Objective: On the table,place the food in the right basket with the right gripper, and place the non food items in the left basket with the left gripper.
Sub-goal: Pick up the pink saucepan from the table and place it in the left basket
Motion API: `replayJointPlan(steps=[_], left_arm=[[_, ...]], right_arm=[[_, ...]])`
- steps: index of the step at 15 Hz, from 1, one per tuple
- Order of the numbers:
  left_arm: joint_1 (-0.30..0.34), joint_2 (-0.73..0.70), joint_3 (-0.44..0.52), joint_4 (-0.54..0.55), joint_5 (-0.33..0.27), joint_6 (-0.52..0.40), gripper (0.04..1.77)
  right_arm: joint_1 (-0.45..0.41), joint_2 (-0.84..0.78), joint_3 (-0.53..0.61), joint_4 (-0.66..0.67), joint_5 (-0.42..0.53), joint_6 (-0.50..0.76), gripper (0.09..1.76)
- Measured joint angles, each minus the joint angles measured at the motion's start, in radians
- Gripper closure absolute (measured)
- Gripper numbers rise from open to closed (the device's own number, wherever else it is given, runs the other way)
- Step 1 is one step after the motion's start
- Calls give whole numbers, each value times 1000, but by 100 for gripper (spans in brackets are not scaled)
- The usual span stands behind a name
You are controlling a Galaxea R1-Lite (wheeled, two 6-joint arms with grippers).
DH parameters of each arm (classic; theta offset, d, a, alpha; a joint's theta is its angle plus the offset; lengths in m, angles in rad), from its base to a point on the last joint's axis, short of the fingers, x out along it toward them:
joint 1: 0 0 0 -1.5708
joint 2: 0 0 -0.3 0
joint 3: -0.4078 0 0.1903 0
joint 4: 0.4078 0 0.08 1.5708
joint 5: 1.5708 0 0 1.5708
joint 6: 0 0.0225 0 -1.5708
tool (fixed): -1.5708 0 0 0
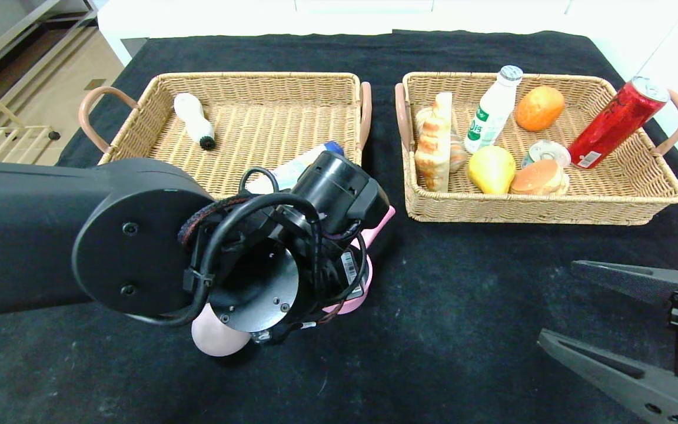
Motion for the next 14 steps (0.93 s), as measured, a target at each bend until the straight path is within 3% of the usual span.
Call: replayJointPlan(steps=[5,6,7,14], left_arm=[[-3,9,0,1,-1,0,115],[-2,10,0,0,-1,-1,171],[-3,10,1,3,-1,-2,164],[1,13,5,1,-1,-4,165]], right_arm=[[-1,2,3,-1,0,0,14],[-1,3,3,-1,0,-1,14],[-1,3,4,-1,0,-1,14],[0,11,5,-2,0,-2,14]])
